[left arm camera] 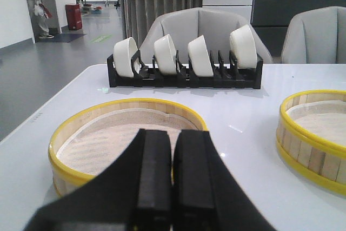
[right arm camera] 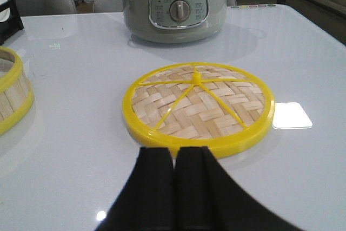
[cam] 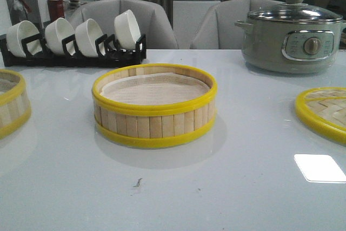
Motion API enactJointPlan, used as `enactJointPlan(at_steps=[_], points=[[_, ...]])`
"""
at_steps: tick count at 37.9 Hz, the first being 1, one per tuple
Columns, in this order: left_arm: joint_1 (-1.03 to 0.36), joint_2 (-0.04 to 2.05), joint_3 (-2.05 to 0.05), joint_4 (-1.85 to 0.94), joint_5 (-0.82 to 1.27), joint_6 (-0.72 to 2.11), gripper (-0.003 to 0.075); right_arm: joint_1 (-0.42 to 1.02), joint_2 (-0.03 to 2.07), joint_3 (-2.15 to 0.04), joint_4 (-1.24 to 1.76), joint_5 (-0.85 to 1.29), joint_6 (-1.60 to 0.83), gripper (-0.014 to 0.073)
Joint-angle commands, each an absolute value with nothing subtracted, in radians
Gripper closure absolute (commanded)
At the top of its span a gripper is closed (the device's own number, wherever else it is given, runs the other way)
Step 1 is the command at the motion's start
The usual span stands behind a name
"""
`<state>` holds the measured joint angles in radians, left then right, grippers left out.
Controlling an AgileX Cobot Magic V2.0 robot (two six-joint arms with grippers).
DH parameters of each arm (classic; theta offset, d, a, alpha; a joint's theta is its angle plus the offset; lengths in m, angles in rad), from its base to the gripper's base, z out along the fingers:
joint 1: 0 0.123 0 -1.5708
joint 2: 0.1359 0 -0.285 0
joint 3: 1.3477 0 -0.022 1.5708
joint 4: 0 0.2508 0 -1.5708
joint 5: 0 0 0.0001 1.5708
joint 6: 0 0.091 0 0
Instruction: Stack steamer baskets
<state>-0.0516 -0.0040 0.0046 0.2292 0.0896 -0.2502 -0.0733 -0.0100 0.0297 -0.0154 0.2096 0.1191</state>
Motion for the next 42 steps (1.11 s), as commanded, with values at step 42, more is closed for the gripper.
enactJointPlan(at_steps=[42], points=[[-0.259,1.044,-1.227,0.284,0.856,-0.218,0.0633,-0.073,-0.031,0.016,-0.028,0.120,0.119,0.0538]])
